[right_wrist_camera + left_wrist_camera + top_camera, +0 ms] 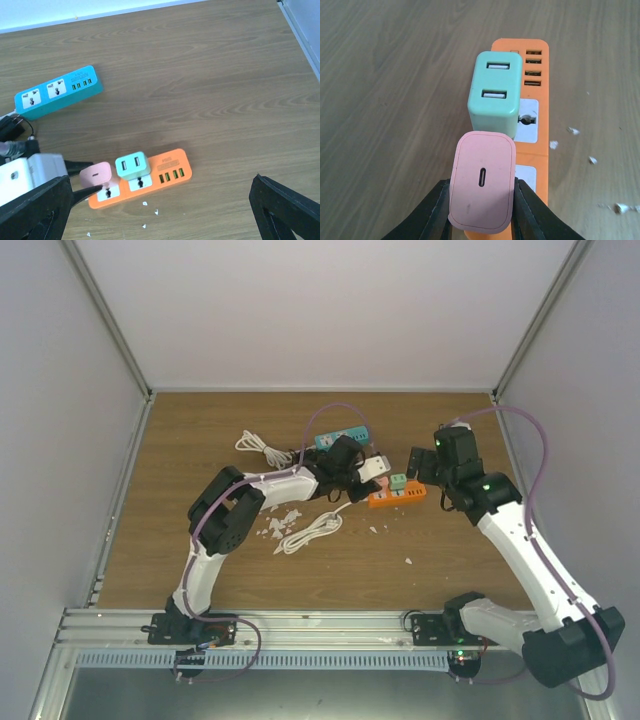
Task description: Insert the plug
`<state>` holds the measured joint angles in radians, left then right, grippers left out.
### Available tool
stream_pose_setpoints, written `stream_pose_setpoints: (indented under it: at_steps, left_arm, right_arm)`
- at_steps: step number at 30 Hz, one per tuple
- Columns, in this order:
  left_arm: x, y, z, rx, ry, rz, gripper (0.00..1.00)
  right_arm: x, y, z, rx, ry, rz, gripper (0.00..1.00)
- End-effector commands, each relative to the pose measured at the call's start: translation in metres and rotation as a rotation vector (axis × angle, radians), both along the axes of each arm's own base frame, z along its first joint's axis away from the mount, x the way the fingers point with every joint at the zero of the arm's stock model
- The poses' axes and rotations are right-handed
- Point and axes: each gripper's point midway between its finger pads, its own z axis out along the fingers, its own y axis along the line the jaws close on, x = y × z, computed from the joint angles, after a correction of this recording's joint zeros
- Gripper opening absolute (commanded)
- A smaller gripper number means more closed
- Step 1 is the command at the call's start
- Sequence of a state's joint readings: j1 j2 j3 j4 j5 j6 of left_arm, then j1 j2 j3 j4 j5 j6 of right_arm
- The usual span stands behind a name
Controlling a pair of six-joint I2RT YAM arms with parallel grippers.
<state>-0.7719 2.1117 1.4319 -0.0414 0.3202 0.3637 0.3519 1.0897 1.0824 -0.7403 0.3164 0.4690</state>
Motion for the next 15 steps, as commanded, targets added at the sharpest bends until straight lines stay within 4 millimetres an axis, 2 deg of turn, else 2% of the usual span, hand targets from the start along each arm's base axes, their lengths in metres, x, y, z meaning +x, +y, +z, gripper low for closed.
stream_pose_setpoints:
  at_steps: [1, 15]
  left_arm:
    - [-0.004, 0.014, -0.063, 0.149, 0.152, 0.102, 0.03]
    - [0.025, -0.034, -0.060, 0.149, 0.141, 0.172, 0.01]
  right_arm:
    - [-0.001, -0.009, 0.005, 0.006, -0.026, -0.040, 1.00]
    - [-0.002, -0.009, 0.010, 0.017, -0.044, -0.036, 1.00]
